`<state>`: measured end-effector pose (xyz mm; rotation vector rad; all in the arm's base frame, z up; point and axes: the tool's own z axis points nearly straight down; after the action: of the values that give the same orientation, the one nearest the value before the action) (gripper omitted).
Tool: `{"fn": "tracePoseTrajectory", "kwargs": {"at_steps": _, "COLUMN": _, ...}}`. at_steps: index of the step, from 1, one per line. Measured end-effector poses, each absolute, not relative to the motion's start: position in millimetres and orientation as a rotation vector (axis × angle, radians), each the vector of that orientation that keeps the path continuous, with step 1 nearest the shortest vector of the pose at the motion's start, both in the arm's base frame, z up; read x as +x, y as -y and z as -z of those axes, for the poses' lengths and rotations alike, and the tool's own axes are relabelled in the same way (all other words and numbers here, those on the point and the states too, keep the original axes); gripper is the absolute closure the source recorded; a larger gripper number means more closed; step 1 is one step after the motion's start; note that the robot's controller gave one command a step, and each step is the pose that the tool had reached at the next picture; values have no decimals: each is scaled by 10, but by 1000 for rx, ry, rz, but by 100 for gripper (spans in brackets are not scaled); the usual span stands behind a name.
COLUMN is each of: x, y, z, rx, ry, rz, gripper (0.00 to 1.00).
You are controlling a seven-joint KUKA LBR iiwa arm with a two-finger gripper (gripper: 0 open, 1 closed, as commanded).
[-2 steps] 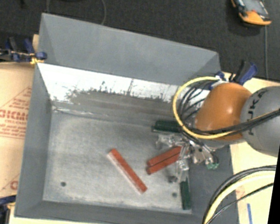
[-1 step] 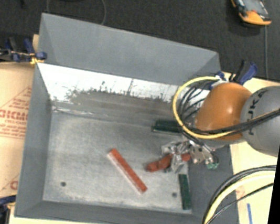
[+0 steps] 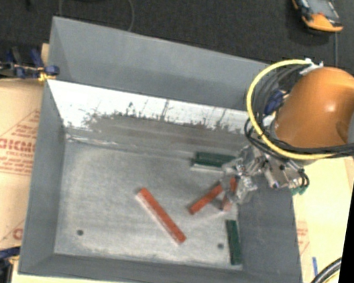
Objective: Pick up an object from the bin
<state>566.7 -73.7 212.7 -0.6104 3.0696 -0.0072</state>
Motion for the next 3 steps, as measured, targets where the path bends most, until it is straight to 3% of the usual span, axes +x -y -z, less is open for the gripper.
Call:
{"fn": "tracePoseTrajectory", "kwargs": {"at_steps": 1, "x": 5653, "y": 734, "z": -2078, "rx": -611, "ry": -3077, "rz": 2, "gripper": 0}}
{"fn": "tracePoseTrajectory", "kwargs": {"at_steps": 2, "x": 5881, "y": 467, "z": -663, "rx": -822, "ry": -3034, "rz": -1, "gripper": 0}}
{"fn": "tracePoseTrajectory", "kwargs": {"at_steps": 3, "x": 5898, "y": 473, "z": -708, "rx": -819, "ry": -3028, "rz": 2, "gripper": 100}}
